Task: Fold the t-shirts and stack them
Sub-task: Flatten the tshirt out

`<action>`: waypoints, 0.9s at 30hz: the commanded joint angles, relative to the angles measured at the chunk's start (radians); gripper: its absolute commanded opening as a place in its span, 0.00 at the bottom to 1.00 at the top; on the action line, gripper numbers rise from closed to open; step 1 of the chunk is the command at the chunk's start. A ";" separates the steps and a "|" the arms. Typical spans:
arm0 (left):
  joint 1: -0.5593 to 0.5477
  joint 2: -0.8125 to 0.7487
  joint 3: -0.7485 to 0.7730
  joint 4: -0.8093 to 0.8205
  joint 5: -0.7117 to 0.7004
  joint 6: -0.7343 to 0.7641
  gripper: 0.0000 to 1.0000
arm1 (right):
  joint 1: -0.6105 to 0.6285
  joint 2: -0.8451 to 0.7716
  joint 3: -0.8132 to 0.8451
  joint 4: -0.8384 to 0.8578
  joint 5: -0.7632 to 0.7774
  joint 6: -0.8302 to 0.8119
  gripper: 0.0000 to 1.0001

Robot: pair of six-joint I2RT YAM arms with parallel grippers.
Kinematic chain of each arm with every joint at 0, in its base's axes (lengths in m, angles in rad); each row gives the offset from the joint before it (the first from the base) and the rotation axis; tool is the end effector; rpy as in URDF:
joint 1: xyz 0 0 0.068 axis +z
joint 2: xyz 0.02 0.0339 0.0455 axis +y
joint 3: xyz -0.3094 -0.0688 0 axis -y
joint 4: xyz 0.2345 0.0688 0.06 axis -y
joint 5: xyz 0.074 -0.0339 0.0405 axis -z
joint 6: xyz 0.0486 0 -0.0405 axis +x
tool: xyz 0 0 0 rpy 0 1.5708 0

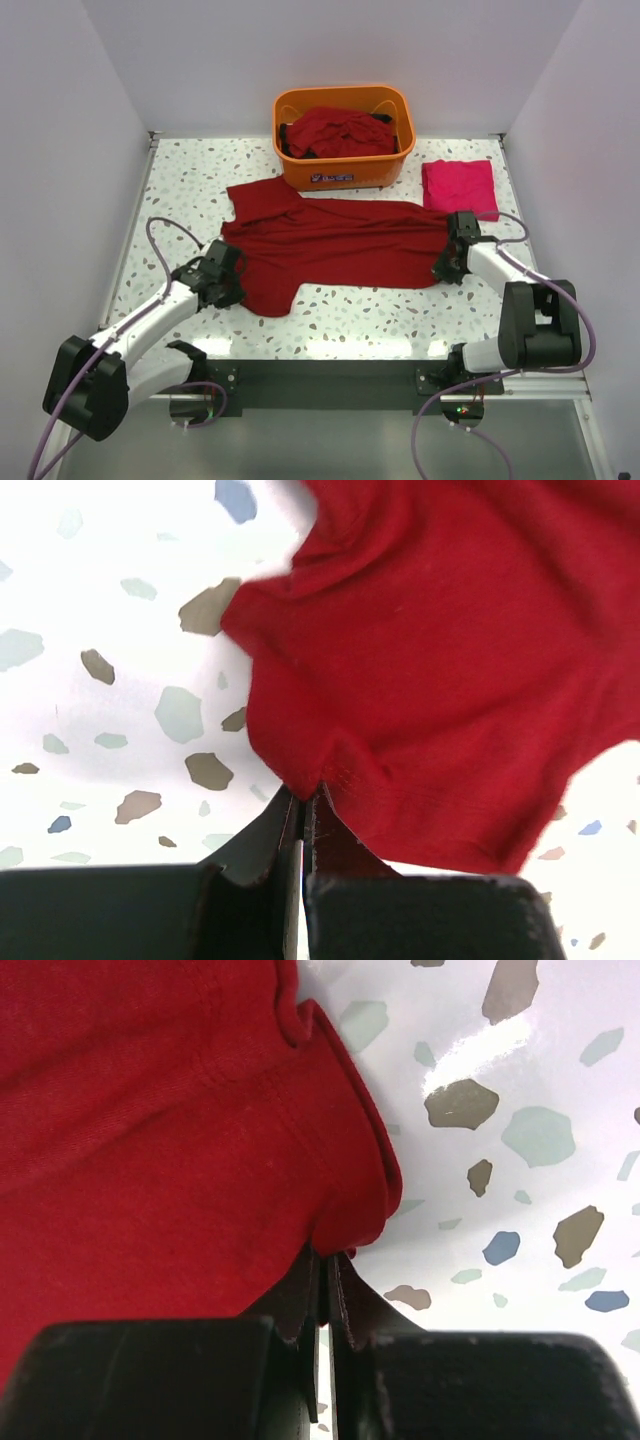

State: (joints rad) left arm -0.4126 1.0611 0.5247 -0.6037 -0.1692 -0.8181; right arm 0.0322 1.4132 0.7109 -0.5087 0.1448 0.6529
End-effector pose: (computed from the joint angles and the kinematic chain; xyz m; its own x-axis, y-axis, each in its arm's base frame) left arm 0.1427 -0.0535 0.2045 -0.8105 -0.4305 -0.3971 -0.3814 0.9025 -0.2001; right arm 0.2323 0.0005 0.1991 -0.7316 0.5779 -0.3617 0.5833 0.8052 0.1066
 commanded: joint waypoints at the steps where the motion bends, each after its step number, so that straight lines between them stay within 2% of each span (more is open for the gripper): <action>1: 0.006 -0.055 0.089 -0.030 -0.033 0.019 0.00 | 0.001 -0.040 0.019 -0.005 -0.010 -0.012 0.00; 6: 0.006 -0.166 0.257 -0.105 -0.090 0.034 0.00 | 0.000 -0.249 0.117 -0.106 0.004 -0.077 0.00; 10: 0.006 -0.251 0.409 -0.126 -0.173 0.075 0.00 | 0.002 -0.394 0.305 -0.227 0.007 -0.122 0.00; 14: 0.006 -0.291 0.619 -0.156 -0.245 0.126 0.00 | 0.002 -0.491 0.498 -0.309 0.038 -0.157 0.00; 18: 0.006 -0.300 0.919 -0.165 -0.291 0.197 0.00 | 0.002 -0.552 0.724 -0.378 0.052 -0.182 0.00; 22: 0.006 -0.286 1.135 -0.180 -0.265 0.290 0.00 | 0.000 -0.594 0.878 -0.406 0.032 -0.151 0.00; 23: 0.006 -0.262 1.243 -0.200 -0.257 0.298 0.00 | 0.000 -0.609 0.912 -0.415 0.023 -0.151 0.00; 27: 0.006 -0.211 1.507 -0.300 -0.144 0.344 0.00 | 0.003 -0.622 1.137 -0.507 0.018 -0.168 0.00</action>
State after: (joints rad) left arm -0.4126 0.8188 1.8751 -0.8406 -0.3569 -0.5591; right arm 0.0345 0.8024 1.7187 -0.9337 0.1566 0.5117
